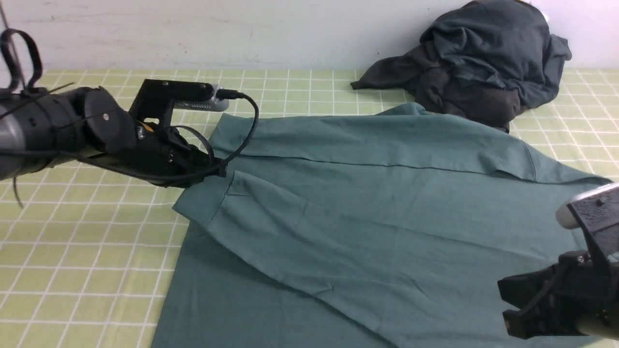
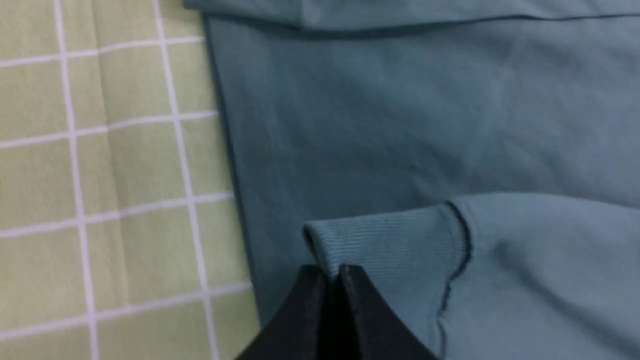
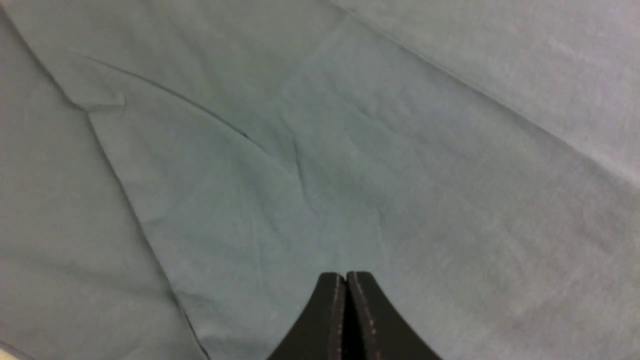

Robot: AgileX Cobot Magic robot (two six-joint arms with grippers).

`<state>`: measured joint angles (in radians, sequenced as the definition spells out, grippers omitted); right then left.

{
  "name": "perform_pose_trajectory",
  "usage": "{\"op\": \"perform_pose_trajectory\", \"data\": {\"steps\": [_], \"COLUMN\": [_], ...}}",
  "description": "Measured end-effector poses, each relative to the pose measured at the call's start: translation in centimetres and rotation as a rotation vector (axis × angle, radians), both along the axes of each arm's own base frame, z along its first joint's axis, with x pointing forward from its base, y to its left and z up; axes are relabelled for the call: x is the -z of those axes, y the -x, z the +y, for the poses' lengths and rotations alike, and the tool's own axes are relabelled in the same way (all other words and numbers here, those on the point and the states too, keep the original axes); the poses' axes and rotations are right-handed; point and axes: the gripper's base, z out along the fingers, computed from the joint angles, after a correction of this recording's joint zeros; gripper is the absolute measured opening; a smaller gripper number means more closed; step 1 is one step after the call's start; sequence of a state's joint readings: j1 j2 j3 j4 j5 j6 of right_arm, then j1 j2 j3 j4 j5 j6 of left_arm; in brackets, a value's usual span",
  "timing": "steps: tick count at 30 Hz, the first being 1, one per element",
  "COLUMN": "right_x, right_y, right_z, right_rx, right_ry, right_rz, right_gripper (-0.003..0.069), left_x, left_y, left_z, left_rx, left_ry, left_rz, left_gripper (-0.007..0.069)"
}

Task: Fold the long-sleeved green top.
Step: Use the left arm to drag and place the cuff at the centered position on the left edge of the fabric, then use the left arm to clamp the cuff farthest from it

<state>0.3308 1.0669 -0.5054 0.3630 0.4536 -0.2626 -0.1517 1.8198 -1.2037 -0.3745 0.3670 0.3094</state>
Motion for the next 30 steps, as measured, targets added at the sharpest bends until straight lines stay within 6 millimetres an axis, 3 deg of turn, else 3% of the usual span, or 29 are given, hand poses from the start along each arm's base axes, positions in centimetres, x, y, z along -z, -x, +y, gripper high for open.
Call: {"op": "perform_pose_trajectory", "data": {"steps": [1, 2, 7, 10, 12, 14, 18, 23, 28, 30], "right_x": [0.0, -0.1, -0.2, -0.3, -0.3, -0.3, -0.3, -0.4, -0.4, -0.4], "right_y": [0.0, -0.1, -0.3, -0.3, -0.4, -0.4, -0.5, -0.5, -0.5, -0.5], "right_z": [0.0, 0.0, 0.0, -0.1, -0.1, -0.2, -0.2, -0.2, -0.2, -0.2], "right_rx": [0.001, 0.004, 0.009, 0.006, -0.002, -0.008, -0.012, -0.013, -0.013, -0.013], "right_ry": [0.000, -0.002, -0.002, 0.007, 0.024, 0.034, 0.042, 0.044, 0.044, 0.044], "right_rz": [-0.002, -0.012, -0.037, -0.048, -0.064, -0.072, -0.081, -0.084, -0.084, -0.084], "right_gripper": [-0.0006, -0.0006, -0.0006, -0.0006, -0.0006, -0.0006, -0.0006, -0.0006, -0.0006, -0.0006], "left_x": [0.0, 0.5, 1.2, 1.7, 3.0, 3.8, 5.4, 6.9, 6.8, 6.7], "left_y": [0.0, -1.9, -7.2, -8.6, -10.2, -10.9, -12.1, -12.9, -12.9, -12.9], "left_z": [0.1, 0.4, 1.3, 1.5, 1.5, 1.4, 1.3, 1.3, 1.0, 1.0], "left_rx": [-0.002, -0.019, -0.057, -0.063, -0.061, -0.058, -0.060, -0.066, -0.063, -0.063], "left_ry": [0.000, 0.004, 0.014, 0.015, 0.017, 0.017, 0.016, 0.014, 0.044, 0.049], "left_rz": [0.000, -0.008, -0.071, -0.081, -0.070, -0.060, -0.058, -0.056, -0.029, -0.024], "left_gripper": [0.0011, 0.0024, 0.0138, 0.0199, 0.0311, 0.0367, 0.0412, 0.0339, 0.0055, 0.0028]}}
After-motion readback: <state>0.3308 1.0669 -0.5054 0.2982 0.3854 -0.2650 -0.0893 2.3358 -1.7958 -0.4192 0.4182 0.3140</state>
